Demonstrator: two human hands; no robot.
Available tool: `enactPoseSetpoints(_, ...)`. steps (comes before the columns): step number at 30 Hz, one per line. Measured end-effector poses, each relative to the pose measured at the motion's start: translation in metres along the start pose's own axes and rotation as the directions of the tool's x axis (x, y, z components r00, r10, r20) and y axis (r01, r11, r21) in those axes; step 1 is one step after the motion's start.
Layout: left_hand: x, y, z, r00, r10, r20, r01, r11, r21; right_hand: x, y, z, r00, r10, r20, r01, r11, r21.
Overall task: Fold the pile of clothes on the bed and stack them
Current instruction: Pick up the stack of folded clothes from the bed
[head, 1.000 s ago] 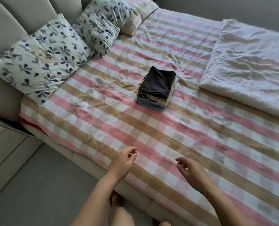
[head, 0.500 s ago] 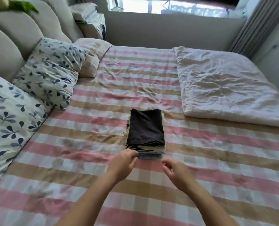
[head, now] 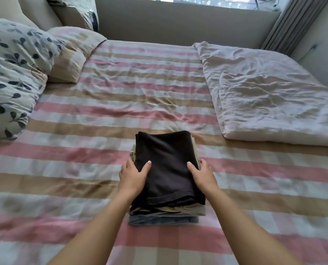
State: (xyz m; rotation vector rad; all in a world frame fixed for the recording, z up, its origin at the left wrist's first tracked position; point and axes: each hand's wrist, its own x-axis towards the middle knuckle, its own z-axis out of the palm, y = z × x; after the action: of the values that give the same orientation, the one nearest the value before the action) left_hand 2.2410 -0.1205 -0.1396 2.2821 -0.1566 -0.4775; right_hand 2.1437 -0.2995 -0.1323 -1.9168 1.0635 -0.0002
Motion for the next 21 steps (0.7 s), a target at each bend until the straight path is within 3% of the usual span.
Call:
enactPoseSetpoints(5, 0.035, -0.025, 0.015, 0.97, -0.195, 0.145, 0.233, 0.915, -0.328, 0.035, 0.024, 0.021, 0.974, 0.164, 0.159, -0.209, 0.92, 0.332)
enactPoseSetpoints(9, 0.038, -0.039, 0.018, 0.926, -0.27, 0.264, 0.358, 0.85, -0.385, 0.041, 0.038, 0.028, 0.951, 0.169, 0.258, -0.271, 0.857, 0.439)
enactPoseSetpoints(16, 0.042, -0.046, 0.018, 0.863, -0.272, 0.426, 0.459, 0.775, -0.435, 0.043, 0.043, 0.027, 0.912, 0.209, 0.353, -0.346, 0.855, 0.388)
enactPoseSetpoints(21, 0.034, -0.047, 0.017, 0.872, -0.128, 0.473, 0.397, 0.752, -0.527, 0.038, 0.048, 0.021, 0.863, 0.129, 0.488, -0.372, 0.816, 0.442)
